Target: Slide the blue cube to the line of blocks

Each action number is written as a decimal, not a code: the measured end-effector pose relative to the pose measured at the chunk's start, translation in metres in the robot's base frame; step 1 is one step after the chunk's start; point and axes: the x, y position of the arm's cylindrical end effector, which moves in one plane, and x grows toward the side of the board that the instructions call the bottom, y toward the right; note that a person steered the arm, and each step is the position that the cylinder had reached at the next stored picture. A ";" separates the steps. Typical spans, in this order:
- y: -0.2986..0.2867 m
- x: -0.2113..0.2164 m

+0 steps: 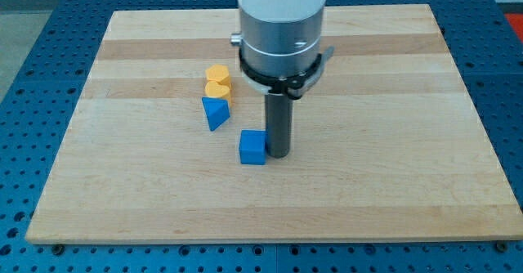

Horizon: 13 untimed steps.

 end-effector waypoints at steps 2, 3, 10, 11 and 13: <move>-0.039 0.000; -0.046 0.000; -0.078 0.071; -0.078 0.070; -0.078 0.065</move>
